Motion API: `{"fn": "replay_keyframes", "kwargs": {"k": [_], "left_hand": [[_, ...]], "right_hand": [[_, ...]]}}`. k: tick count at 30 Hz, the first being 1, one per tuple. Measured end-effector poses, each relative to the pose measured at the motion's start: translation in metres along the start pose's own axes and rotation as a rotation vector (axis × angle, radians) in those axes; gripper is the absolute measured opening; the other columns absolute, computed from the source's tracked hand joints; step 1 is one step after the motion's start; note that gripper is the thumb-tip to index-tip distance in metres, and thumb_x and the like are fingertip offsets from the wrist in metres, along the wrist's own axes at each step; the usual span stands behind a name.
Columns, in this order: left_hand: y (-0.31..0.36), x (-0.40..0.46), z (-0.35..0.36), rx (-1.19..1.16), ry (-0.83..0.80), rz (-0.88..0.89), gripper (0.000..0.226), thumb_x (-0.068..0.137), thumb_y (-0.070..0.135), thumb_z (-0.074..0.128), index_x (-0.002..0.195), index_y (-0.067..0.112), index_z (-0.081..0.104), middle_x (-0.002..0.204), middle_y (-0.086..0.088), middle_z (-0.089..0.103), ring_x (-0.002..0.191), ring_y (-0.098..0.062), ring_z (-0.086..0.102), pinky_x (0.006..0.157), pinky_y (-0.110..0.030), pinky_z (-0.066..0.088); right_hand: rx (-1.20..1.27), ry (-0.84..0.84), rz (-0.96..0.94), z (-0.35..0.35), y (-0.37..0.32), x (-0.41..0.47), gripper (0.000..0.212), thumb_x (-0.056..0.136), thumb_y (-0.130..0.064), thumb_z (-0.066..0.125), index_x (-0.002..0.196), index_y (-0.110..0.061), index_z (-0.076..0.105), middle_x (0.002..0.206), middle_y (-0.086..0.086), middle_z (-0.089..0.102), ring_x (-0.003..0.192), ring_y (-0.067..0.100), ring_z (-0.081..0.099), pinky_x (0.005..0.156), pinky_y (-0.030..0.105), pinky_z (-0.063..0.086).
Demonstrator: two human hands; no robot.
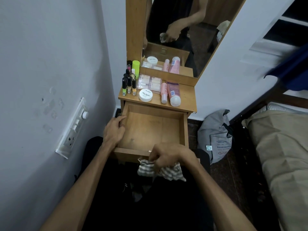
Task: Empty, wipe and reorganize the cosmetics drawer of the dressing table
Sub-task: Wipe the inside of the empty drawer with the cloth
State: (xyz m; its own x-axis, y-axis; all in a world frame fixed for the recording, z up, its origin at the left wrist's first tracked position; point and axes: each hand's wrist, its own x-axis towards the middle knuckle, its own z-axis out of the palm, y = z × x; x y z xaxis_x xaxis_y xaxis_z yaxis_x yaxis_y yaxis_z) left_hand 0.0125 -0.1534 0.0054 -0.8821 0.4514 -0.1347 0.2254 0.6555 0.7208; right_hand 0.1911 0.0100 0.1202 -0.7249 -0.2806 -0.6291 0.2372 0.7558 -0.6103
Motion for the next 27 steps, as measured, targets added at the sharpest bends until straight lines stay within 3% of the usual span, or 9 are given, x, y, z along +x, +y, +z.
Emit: {"fn": "replay_keyframes", "kwargs": {"k": [3, 6, 8, 10, 12, 14, 16, 19, 27], "left_hand": [[0.0, 0.0, 0.0, 0.02, 0.01, 0.003, 0.046, 0.098, 0.015, 0.051, 0.142, 0.028, 0.056, 0.127, -0.008, 0.058, 0.112, -0.025, 0.057, 0.099, -0.046, 0.049], [0.0, 0.0, 0.001, 0.024, 0.01, 0.013, 0.047, 0.098, 0.014, 0.052, 0.142, 0.026, 0.055, 0.127, -0.008, 0.058, 0.111, -0.025, 0.057, 0.096, -0.044, 0.049], [-0.001, 0.0, 0.001, 0.019, 0.014, -0.006, 0.049, 0.096, 0.012, 0.054, 0.143, 0.026, 0.055, 0.129, -0.008, 0.057, 0.113, -0.025, 0.057, 0.099, -0.045, 0.049], [-0.001, -0.001, 0.002, 0.019, 0.009, -0.019, 0.054, 0.092, 0.011, 0.059, 0.144, 0.026, 0.054, 0.13, -0.008, 0.056, 0.114, -0.026, 0.057, 0.099, -0.045, 0.049], [0.001, -0.001, 0.0, 0.015, -0.013, -0.034, 0.06, 0.088, 0.011, 0.064, 0.145, 0.027, 0.052, 0.13, -0.007, 0.055, 0.115, -0.026, 0.056, 0.099, -0.046, 0.049], [0.002, -0.001, -0.002, 0.032, -0.035, -0.032, 0.067, 0.083, 0.012, 0.07, 0.145, 0.027, 0.049, 0.131, -0.007, 0.053, 0.115, -0.027, 0.056, 0.1, -0.048, 0.049], [0.003, -0.003, -0.002, 0.06, -0.048, -0.015, 0.072, 0.08, 0.01, 0.073, 0.144, 0.027, 0.047, 0.133, -0.008, 0.052, 0.116, -0.029, 0.056, 0.1, -0.048, 0.05], [0.003, -0.005, -0.004, 0.062, -0.058, -0.003, 0.074, 0.079, 0.006, 0.075, 0.145, 0.025, 0.047, 0.135, -0.009, 0.05, 0.119, -0.03, 0.055, 0.1, -0.046, 0.049], [0.002, -0.006, -0.007, 0.016, -0.055, -0.008, 0.076, 0.08, 0.003, 0.073, 0.148, 0.024, 0.048, 0.13, -0.009, 0.05, 0.113, -0.025, 0.054, 0.097, -0.039, 0.048]], "right_hand": [[0.165, 0.188, -0.028, 0.012, 0.001, -0.003, 0.016, 0.083, -0.019, 0.069, 0.069, -0.025, 0.065, 0.072, 0.011, 0.06, 0.065, 0.013, 0.053, 0.062, 0.035, 0.041], [0.222, 0.38, 0.019, 0.02, 0.013, 0.001, 0.01, 0.083, -0.027, 0.07, 0.075, -0.033, 0.069, 0.077, -0.001, 0.068, 0.071, 0.016, 0.063, 0.067, 0.04, 0.05], [0.462, 0.632, 0.086, 0.018, 0.027, 0.005, 0.009, 0.087, -0.027, 0.071, 0.094, -0.031, 0.075, 0.088, -0.004, 0.074, 0.079, 0.012, 0.072, 0.075, 0.036, 0.06], [0.624, 0.989, 0.201, 0.011, 0.046, 0.01, 0.013, 0.088, -0.029, 0.071, 0.1, -0.025, 0.075, 0.089, -0.005, 0.076, 0.078, 0.011, 0.074, 0.076, 0.039, 0.063], [0.509, 1.304, 0.336, 0.0, 0.061, 0.016, 0.016, 0.086, -0.037, 0.068, 0.097, -0.026, 0.073, 0.085, -0.008, 0.075, 0.075, 0.01, 0.072, 0.074, 0.038, 0.062], [0.291, 1.462, 0.467, -0.01, 0.073, 0.024, 0.023, 0.085, -0.035, 0.064, 0.103, -0.024, 0.074, 0.087, -0.003, 0.072, 0.076, 0.015, 0.066, 0.073, 0.032, 0.054], [0.121, 1.466, 0.567, -0.018, 0.086, 0.032, 0.03, 0.085, -0.031, 0.064, 0.111, -0.02, 0.073, 0.094, 0.005, 0.068, 0.081, 0.023, 0.063, 0.073, 0.03, 0.044], [0.011, 1.384, 0.643, -0.022, 0.099, 0.048, 0.034, 0.087, -0.029, 0.066, 0.117, -0.014, 0.071, 0.104, 0.01, 0.065, 0.088, 0.029, 0.065, 0.078, 0.035, 0.05], [0.09, 1.438, 0.576, -0.029, 0.097, 0.094, 0.026, 0.092, -0.026, 0.064, 0.111, -0.009, 0.07, 0.112, 0.008, 0.063, 0.092, 0.028, 0.067, 0.086, 0.038, 0.054]]}}
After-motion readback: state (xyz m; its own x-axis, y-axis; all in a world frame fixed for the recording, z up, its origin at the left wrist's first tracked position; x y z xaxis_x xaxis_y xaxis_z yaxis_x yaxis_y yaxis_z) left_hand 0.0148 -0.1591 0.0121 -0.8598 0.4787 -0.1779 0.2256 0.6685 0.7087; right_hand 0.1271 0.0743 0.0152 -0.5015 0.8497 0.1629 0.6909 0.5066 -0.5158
